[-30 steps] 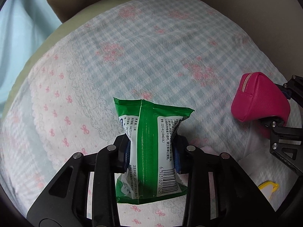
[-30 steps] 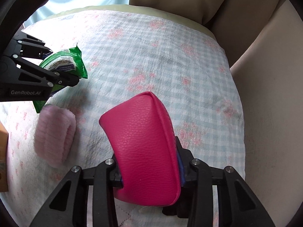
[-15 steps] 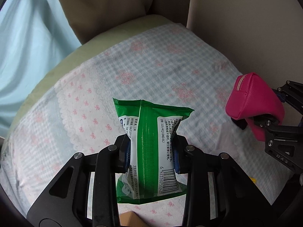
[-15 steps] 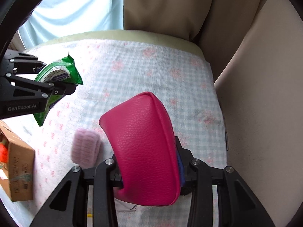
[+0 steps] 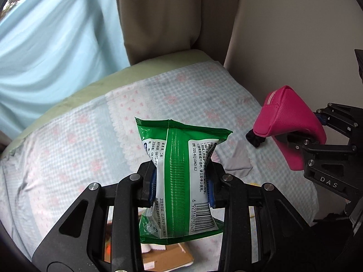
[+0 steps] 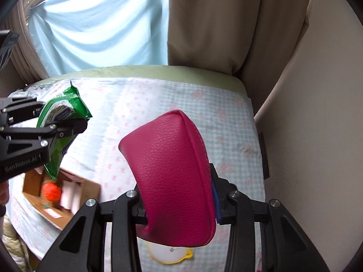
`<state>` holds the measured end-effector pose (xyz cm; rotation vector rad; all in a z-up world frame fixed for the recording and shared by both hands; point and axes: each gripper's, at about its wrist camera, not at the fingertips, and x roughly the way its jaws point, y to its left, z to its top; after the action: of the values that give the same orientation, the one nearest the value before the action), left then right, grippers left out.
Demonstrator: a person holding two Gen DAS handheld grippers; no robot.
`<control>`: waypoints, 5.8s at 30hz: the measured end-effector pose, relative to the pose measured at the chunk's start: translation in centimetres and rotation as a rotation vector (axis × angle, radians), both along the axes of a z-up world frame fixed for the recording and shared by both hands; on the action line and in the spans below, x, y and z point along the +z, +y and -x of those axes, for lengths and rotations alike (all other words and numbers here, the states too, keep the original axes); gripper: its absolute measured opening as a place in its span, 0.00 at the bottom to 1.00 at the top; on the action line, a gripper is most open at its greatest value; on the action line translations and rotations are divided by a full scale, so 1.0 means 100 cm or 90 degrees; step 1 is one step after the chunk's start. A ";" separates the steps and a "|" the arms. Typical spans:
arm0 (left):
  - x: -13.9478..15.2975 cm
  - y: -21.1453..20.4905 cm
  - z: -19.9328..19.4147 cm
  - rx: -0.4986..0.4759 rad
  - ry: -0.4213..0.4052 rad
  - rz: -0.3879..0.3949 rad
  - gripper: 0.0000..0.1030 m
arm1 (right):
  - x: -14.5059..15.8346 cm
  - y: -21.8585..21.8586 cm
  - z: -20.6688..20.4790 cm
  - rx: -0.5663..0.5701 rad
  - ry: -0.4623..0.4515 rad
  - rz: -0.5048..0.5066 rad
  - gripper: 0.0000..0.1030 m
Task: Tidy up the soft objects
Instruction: 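Carry the green pack and pink pouch with both tools over the box, then open both tools to release the pack and pouch into the box, then move both tools away from the box toward the pink hair tie, then grasp the pink fuzzy hair tie with the left tool while the right tool grasps the yellow mesh hoop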
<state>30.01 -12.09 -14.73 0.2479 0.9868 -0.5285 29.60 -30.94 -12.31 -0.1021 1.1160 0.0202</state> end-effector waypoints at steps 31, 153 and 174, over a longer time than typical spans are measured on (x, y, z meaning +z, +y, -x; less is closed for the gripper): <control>-0.101 0.289 0.093 0.190 0.117 -0.071 0.28 | -0.043 0.283 0.094 -0.022 0.103 -0.154 0.35; -0.210 -0.117 -0.036 0.068 0.116 -0.017 0.99 | -0.158 -0.003 0.169 -0.228 -0.020 -0.059 1.00; -0.306 -0.140 -0.056 0.053 0.119 -0.040 0.55 | -0.264 0.004 0.157 -0.257 0.036 -0.026 0.95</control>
<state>35.66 -26.07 -45.32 0.2144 1.1919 -0.4507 13.93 -30.52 -38.75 0.1619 1.1760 -0.3166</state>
